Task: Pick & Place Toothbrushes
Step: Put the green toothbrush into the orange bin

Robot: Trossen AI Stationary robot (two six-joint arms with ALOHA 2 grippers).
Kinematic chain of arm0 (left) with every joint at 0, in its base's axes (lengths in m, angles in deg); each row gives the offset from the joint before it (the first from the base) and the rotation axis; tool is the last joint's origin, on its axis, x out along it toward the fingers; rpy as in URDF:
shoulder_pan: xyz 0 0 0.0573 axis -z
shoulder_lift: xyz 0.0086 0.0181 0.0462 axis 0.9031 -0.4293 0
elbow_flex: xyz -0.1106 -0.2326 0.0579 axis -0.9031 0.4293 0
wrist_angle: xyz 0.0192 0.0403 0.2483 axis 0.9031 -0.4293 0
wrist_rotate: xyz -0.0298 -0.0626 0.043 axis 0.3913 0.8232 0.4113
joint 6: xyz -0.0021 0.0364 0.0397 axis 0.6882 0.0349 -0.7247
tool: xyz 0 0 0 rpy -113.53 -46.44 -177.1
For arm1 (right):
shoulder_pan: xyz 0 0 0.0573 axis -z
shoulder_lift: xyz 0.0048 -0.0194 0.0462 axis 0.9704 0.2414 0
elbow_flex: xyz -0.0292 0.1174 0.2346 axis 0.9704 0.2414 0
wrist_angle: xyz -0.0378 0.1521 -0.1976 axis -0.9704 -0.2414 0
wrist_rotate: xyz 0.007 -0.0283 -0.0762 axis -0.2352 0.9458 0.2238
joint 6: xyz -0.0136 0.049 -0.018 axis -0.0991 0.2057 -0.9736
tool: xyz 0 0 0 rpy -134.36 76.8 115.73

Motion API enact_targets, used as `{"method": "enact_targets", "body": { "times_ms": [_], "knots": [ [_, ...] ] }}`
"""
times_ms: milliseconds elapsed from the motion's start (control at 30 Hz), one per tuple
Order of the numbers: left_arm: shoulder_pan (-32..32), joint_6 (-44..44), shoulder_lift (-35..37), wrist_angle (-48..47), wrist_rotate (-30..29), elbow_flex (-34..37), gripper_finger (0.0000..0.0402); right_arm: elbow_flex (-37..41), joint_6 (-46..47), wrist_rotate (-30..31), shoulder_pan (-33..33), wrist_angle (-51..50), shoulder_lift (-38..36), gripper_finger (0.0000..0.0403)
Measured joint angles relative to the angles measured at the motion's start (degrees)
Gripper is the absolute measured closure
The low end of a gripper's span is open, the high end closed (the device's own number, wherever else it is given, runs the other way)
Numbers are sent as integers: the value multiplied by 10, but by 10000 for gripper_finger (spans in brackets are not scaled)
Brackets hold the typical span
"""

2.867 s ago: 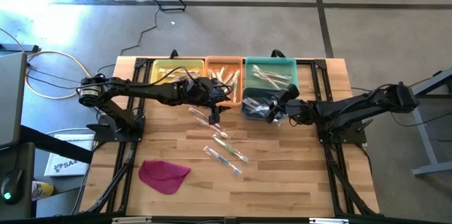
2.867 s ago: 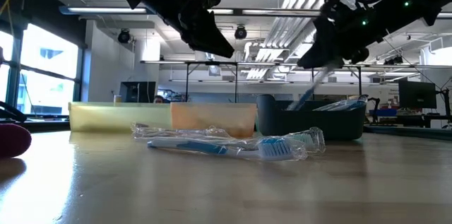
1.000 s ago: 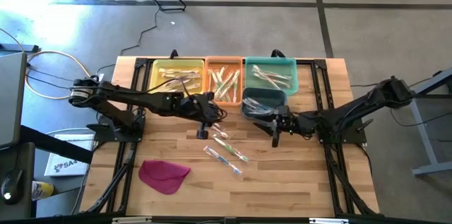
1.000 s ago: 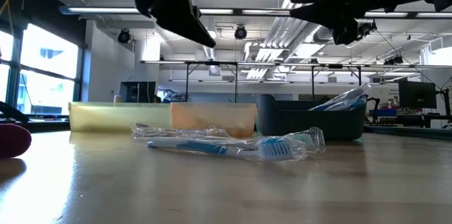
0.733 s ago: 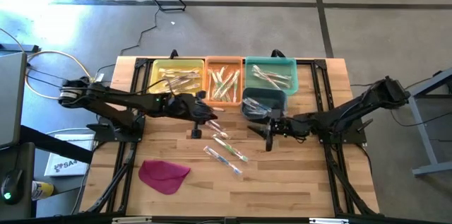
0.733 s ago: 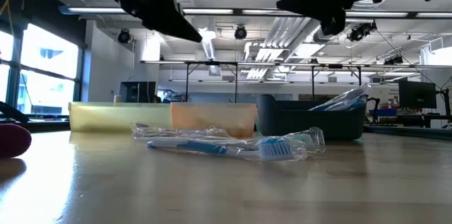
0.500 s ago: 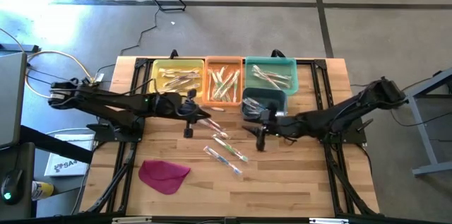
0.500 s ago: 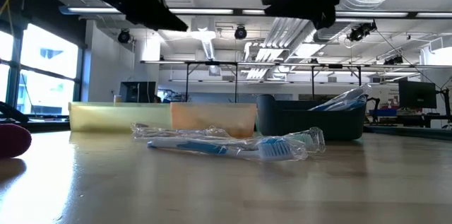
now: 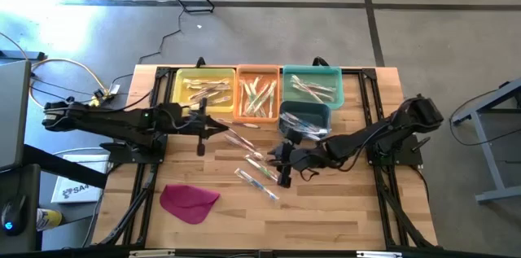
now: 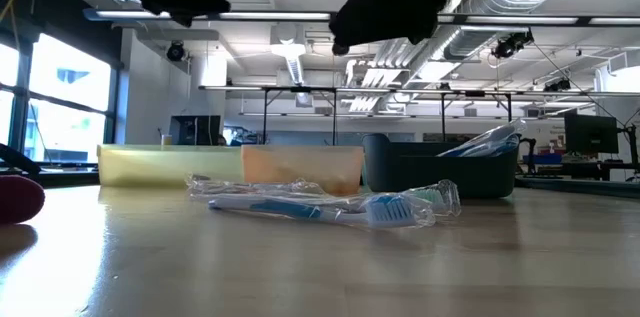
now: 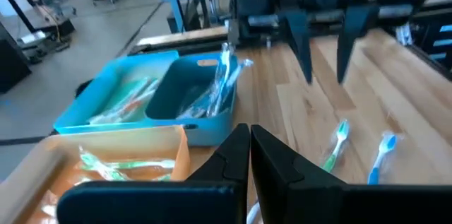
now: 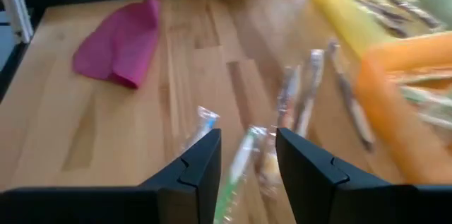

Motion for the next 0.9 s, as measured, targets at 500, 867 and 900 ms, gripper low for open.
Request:
{"method": "enact_targets", "body": {
  "times_ms": [500,867,900],
  "knots": [
    [0,46,113,-41,-12,12,391,-21,46,-89,-3,-63,86,275],
    [0,46,108,-41,-13,12,391,-21,74,-93,-3,-41,145,275],
    [0,46,108,-41,-13,12,391,-21,76,-93,-3,-37,149,275]
  ]
}}
